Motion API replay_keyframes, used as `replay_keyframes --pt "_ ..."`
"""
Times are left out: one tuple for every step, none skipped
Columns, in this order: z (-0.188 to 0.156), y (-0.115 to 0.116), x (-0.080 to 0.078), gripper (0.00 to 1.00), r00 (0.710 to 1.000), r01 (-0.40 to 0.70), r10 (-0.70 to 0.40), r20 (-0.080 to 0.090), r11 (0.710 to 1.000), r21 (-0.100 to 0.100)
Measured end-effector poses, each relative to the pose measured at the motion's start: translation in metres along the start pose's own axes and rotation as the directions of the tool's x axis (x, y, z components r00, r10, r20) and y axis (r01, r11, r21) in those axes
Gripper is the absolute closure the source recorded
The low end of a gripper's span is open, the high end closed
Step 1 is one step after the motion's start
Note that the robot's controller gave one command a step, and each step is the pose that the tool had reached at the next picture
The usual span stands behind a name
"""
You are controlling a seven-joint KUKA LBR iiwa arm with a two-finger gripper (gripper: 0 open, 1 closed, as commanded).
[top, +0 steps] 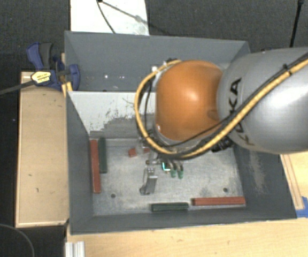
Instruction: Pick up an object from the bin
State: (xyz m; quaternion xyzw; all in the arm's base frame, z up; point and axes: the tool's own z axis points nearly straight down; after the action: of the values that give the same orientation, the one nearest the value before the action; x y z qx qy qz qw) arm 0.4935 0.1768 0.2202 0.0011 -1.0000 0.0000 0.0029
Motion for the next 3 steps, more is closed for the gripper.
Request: replay_keyframes --pt "0.154 -0.026 -0.022 0.0 1.0 -0.022 0.022 0.0 1.0 0.001" --pt "0.149 -0.093 -0.059 0.0 0.994 0.111 -0.111 0.012 0.994 0.003" --pt "0.149 -0.036 -0.077 0.0 1.0 -0.027 0.027 0.011 1.0 -0.004"
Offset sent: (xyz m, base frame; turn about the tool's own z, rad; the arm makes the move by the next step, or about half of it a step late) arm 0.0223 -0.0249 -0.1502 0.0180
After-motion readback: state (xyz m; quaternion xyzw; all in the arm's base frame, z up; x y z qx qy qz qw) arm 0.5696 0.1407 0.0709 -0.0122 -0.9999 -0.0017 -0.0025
